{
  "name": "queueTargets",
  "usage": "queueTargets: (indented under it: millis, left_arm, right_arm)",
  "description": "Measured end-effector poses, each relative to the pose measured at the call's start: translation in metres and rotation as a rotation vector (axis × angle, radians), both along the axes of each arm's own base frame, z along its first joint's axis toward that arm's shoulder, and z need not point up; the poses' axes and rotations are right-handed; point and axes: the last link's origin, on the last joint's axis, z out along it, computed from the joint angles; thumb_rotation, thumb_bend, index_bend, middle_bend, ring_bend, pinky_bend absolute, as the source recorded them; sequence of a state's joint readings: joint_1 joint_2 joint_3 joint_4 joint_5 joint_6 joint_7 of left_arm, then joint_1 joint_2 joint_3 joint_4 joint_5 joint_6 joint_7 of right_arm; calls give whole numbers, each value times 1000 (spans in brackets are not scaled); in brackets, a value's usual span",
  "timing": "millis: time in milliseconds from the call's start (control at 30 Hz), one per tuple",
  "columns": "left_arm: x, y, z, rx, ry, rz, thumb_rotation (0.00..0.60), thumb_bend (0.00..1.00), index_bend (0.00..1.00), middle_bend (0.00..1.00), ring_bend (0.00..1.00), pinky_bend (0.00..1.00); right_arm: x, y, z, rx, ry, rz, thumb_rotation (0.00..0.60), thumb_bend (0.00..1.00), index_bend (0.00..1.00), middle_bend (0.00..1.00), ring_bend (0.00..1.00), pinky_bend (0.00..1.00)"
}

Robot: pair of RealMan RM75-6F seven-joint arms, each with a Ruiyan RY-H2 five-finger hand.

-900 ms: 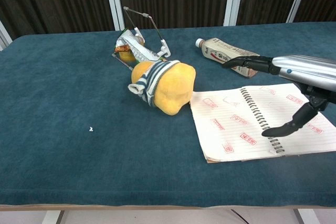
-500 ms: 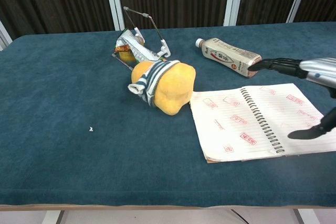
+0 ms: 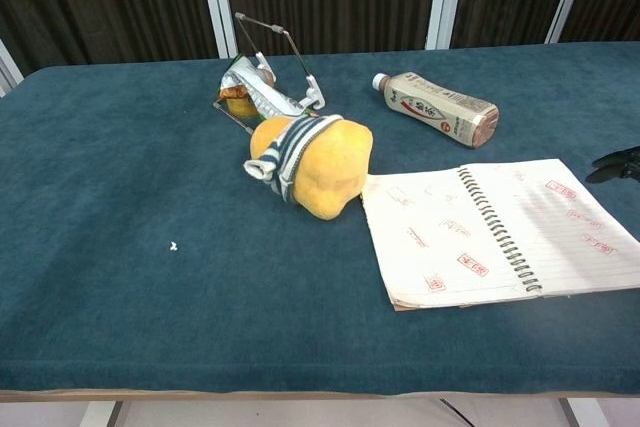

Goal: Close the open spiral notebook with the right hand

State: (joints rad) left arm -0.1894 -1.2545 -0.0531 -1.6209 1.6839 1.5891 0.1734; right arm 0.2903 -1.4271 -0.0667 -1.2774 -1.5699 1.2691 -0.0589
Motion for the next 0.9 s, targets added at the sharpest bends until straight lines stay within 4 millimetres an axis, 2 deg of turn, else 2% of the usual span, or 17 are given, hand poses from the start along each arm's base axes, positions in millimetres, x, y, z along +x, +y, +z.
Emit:
queueTargets:
  millis: [167, 433, 900]
  left_arm:
    - [-3, 2, -3, -15, 14, 22, 600, 226, 134, 146, 89, 81]
    - [-4, 5, -5, -34, 17, 41, 600, 227, 133, 142, 85, 78]
    - [-5, 6, -6, -34, 4, 33, 600, 227, 133, 142, 82, 77]
  right_arm:
    - [-11, -7, -10, -12, 7, -22, 600, 0, 179, 74, 6, 114]
    - [-7, -14, -25, 38, -34, -18, 600, 0, 178, 74, 7, 114]
    - [-12, -19, -29, 44, 9, -31, 600, 0, 185, 74, 9, 114]
